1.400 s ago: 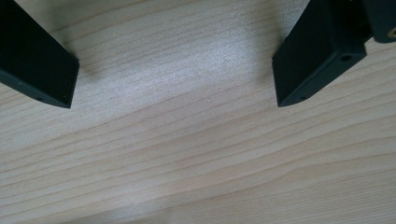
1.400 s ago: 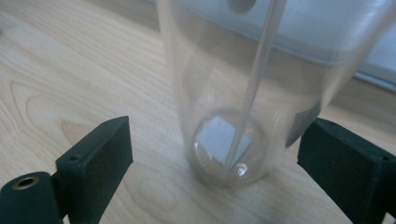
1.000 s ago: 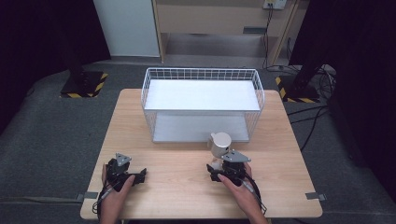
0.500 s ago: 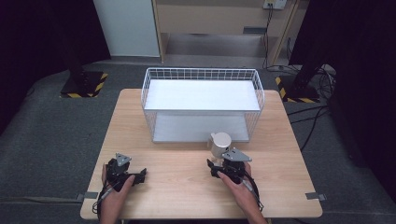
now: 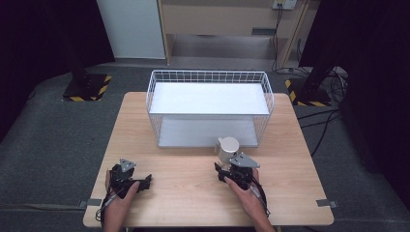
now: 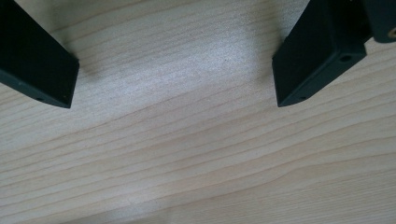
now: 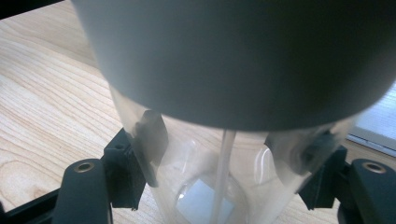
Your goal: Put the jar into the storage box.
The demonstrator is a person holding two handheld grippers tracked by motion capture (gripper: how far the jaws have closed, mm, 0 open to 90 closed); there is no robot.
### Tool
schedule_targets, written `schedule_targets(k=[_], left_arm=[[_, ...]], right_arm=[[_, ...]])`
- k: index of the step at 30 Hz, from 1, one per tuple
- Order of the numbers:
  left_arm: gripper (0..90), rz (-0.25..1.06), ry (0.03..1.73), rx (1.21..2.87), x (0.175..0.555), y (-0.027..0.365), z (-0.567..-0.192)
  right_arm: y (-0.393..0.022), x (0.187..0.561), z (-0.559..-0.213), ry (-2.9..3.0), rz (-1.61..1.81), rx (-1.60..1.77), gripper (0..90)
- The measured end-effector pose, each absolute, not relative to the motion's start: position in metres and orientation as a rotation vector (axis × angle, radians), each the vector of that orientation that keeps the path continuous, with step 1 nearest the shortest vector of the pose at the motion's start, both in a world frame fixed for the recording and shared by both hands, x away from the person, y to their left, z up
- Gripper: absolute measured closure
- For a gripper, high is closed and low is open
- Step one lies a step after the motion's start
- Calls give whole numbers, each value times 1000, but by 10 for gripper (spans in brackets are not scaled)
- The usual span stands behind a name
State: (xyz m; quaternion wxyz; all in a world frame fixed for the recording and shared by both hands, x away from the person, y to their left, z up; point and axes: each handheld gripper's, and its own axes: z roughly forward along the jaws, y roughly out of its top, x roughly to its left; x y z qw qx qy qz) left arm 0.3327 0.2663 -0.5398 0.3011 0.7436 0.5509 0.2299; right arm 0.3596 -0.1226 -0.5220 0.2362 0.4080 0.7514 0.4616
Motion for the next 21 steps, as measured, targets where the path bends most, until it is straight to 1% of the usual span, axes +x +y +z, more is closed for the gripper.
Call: schedule_targets(k=[6,11,21], left_arm=[[0,610,1462,1973,333,266,-540],[0,610,1462,1973,333,266,-540],[0,610,1462,1973,333,266,-540]], right_arm=[[-122,358,-521,2024,1267,1120,314],[-124,359,-513,2009,1277,1125,314],[-130,360,-480,1984,1282,1127,314]])
